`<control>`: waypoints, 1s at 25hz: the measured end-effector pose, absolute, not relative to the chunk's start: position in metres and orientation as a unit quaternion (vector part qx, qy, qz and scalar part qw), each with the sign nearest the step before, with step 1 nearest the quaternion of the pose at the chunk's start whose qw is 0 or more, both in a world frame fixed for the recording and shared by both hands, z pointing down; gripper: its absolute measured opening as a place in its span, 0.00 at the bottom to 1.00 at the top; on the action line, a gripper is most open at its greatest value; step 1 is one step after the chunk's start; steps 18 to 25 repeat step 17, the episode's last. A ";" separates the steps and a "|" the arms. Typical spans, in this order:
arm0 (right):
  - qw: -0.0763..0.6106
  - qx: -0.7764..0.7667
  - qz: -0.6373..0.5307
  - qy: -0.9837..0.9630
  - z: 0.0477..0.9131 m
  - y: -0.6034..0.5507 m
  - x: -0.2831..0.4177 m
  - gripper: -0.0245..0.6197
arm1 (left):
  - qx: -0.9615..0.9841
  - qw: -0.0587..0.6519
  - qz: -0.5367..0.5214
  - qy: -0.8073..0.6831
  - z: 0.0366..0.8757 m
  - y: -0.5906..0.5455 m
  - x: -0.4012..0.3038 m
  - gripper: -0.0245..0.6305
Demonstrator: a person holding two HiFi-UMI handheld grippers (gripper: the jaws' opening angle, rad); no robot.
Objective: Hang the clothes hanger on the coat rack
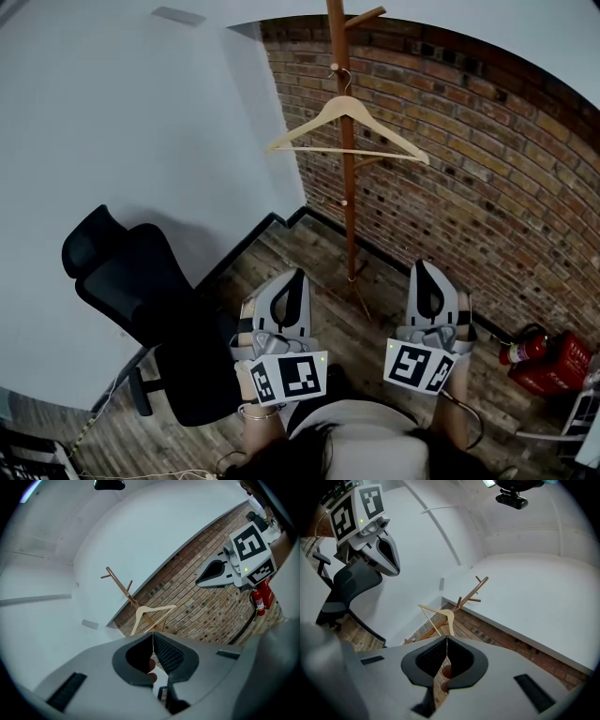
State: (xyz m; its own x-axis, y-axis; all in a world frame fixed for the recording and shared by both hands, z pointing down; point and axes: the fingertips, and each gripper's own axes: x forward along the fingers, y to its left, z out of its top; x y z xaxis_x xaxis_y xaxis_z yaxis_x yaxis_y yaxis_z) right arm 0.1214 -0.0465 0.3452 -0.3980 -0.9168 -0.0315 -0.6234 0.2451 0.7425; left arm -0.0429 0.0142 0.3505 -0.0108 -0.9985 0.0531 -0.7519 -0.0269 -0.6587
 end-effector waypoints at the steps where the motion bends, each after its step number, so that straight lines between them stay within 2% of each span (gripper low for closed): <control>1: 0.210 0.506 -0.346 -0.762 0.345 -0.044 0.123 0.10 | -0.667 0.226 -0.266 0.659 0.350 0.018 -0.040 0.06; 25: 0.191 0.504 -0.315 -0.781 0.342 -0.027 0.145 0.10 | -0.685 0.192 -0.210 0.671 0.340 0.043 -0.016 0.05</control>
